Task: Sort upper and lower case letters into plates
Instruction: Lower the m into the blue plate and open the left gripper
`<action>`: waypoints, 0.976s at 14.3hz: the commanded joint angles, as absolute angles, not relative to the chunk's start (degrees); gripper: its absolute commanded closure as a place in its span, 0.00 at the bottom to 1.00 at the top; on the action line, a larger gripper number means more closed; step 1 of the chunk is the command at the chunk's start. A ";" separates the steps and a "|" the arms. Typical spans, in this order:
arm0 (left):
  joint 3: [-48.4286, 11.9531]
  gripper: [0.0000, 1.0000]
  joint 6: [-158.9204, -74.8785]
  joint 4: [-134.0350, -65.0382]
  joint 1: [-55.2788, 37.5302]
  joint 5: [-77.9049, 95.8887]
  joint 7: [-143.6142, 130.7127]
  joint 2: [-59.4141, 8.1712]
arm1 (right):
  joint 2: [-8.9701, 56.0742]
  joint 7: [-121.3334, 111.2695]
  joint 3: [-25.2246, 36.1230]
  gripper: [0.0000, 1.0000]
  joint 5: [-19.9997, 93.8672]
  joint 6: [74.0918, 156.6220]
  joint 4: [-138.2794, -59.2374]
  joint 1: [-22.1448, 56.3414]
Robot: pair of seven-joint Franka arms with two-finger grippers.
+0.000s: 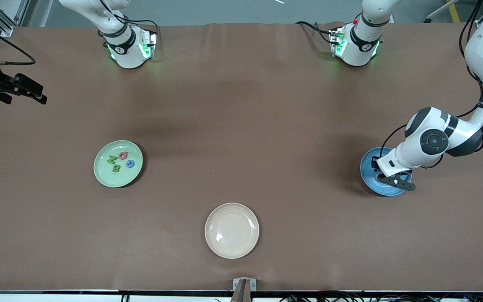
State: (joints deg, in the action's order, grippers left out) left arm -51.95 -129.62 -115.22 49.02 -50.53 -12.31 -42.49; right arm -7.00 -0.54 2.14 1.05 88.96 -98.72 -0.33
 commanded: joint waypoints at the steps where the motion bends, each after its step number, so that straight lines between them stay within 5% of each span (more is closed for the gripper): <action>1: -51.42 0.86 -130.34 -114.35 48.25 -51.94 -12.04 -43.50 | -8.79 -1.32 2.02 0.00 1.06 89.21 -100.63 -0.62; 10: -49.04 0.81 -131.22 -113.03 46.14 -52.12 -11.95 -44.12 | -9.58 -1.32 2.11 0.00 0.70 89.03 -101.07 -0.62; 11: -49.04 0.58 -131.13 -112.94 46.23 -52.12 -12.04 -43.95 | -10.19 -1.32 2.11 0.00 0.70 89.47 -101.86 -0.62; 12: -49.22 0.01 -130.78 -113.11 46.32 -52.03 -12.04 -43.25 | -10.46 -1.32 2.37 0.00 0.70 89.82 -102.21 -0.62; 14: -49.74 0.00 -129.56 -113.38 46.93 -51.16 -11.87 -40.71 | -10.55 -1.32 2.64 0.00 0.70 90.35 -102.13 -0.53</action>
